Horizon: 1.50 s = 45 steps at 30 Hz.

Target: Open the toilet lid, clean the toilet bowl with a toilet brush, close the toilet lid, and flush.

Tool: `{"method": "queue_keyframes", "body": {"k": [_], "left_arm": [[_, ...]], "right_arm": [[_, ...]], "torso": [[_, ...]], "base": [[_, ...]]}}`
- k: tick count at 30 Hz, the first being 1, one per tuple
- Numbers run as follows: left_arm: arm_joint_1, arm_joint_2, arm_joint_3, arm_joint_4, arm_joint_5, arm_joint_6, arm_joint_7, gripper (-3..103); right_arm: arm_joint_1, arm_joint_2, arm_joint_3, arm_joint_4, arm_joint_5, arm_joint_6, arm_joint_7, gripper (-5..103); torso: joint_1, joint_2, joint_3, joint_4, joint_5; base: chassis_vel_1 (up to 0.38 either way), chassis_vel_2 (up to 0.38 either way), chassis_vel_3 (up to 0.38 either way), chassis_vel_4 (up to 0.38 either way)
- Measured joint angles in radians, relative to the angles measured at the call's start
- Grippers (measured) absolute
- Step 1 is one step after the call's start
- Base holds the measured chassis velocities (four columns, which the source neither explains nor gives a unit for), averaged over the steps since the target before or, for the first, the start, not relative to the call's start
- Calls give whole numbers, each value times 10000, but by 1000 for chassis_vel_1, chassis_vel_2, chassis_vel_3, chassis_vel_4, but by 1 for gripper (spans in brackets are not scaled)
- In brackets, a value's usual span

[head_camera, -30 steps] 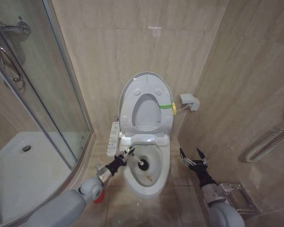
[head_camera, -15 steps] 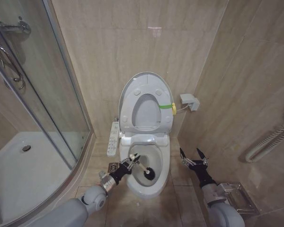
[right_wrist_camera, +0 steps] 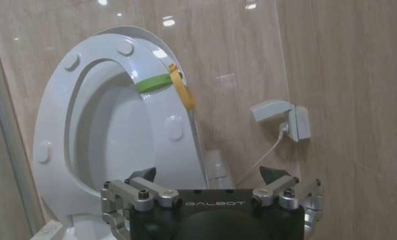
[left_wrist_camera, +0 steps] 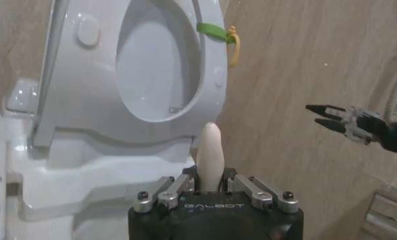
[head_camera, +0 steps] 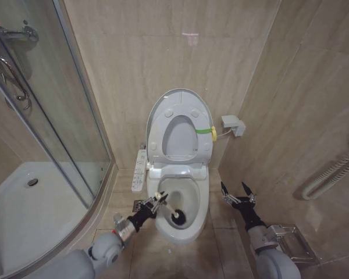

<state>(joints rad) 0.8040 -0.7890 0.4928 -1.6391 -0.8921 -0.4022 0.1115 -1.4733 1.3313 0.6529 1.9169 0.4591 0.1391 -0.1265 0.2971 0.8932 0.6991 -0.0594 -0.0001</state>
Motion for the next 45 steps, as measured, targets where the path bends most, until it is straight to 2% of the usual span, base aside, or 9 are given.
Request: {"method": "queue_keyframes", "body": {"k": [4,12,18,21,24,30,37,42,45], "left_arm": [[2,-164,-179,773,8,14,59,22],[-539,-166,-399,1259,-233,42,106,22],[-417,126,-404,55,-339,66,6,22],[244,395,-298,-882,-159,357,-470,22],[482,407,-296,-992,-44,422,-634,22],[614,360,-430,-352,36,465,-652,22],[-394,-15,-603,1152,-386,380,-393,22],[-654,-68,-668,1214,-480,262,-325,22],[-500,124,-648,424,-495,248,-286,22]], "right_arm": [[0,0,0,0,0,0,0,100],[0,0,0,0,0,0,0,100],[0,0,0,0,0,0,0,100],[0,0,0,0,0,0,0,100],[0,0,0,0,0,0,0,100],[0,1,0,0,0,0,0,100],[0,0,0,0,0,0,0,100],[0,0,0,0,0,0,0,100],[0,0,0,0,0,0,0,100]], "torso": [[0,-1,0,0,-1],[1,-1,1,-2,0],[1,-1,0,-3,3],[1,0,0,0,2],[0,0,0,1,2],[1,0,1,-2,0],[1,-1,1,-3,0],[3,-1,2,-3,1],[2,-1,1,0,3]], "base": [[0,0,0,0],[0,0,0,0],[0,0,0,0],[0,0,0,0],[0,0,0,0],[0,0,0,0],[0,0,0,0],[0,0,0,0],[0,0,0,0]]}}
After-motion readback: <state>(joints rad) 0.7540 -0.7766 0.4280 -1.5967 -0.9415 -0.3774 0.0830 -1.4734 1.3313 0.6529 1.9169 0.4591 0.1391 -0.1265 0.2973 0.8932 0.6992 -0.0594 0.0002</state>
